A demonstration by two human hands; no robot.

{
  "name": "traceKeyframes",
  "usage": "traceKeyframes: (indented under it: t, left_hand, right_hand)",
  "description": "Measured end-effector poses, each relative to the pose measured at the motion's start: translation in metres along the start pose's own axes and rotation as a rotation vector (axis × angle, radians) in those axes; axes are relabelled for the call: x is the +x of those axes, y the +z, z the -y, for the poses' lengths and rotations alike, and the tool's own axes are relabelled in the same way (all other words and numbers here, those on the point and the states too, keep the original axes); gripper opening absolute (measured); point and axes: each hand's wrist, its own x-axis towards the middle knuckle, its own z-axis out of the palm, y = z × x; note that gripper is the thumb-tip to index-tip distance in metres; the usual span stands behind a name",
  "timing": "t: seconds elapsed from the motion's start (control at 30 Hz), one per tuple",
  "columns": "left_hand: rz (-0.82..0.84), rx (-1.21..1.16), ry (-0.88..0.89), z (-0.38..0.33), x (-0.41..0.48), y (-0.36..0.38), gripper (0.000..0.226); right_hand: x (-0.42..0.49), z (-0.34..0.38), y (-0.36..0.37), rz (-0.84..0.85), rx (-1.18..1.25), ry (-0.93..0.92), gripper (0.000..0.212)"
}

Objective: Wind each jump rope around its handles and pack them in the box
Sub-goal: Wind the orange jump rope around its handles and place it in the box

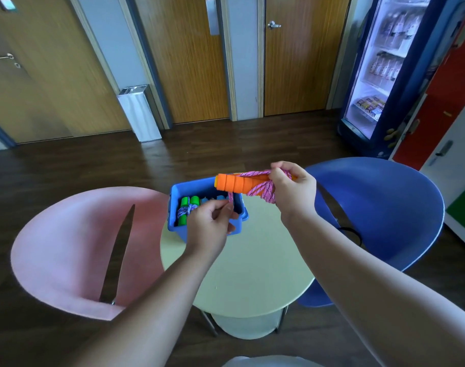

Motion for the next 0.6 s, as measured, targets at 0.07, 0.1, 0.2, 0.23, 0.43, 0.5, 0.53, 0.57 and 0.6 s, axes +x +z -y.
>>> traceKeyframes:
  t: [0.07,0.1,0.2,0.23,0.43,0.5,0.53,0.57,0.6]
  left_hand:
    - [0.01,0.088,0.022,0.001,0.0,0.004,0.021]
    - [0.013,0.126,0.037,0.001,0.0,0.006,0.021]
    - [0.023,0.212,0.083,0.001,-0.002,0.014,0.024]
    - [0.026,0.225,0.088,0.001,-0.003,0.016,0.024]
    - [0.136,0.205,0.08,-0.006,-0.006,0.023,0.019]
    - [0.227,0.201,0.111,-0.008,-0.012,0.028,0.025]
    - [0.284,0.195,0.122,-0.008,-0.018,0.033,0.03]
    - [0.329,0.186,0.118,-0.008,-0.024,0.038,0.034]
    - [0.353,0.178,0.101,-0.008,-0.028,0.042,0.038]
  right_hand:
    - [0.001,-0.003,0.001,-0.025,0.007,0.068,0.013]
    - [0.0,-0.004,0.002,-0.035,0.005,0.087,0.013]
    - [-0.001,-0.008,0.007,-0.055,-0.003,0.101,0.013]
    - [-0.002,-0.008,0.009,-0.056,-0.017,0.093,0.012]
    - [-0.005,-0.005,0.018,-0.056,-0.029,0.043,0.013]
    - [-0.006,-0.004,0.024,-0.057,-0.012,0.028,0.013]
    - [-0.007,-0.003,0.027,-0.056,-0.011,0.016,0.013]
    - [-0.008,-0.002,0.029,-0.047,-0.017,0.002,0.013]
    - [-0.008,-0.002,0.031,-0.034,-0.027,-0.012,0.013]
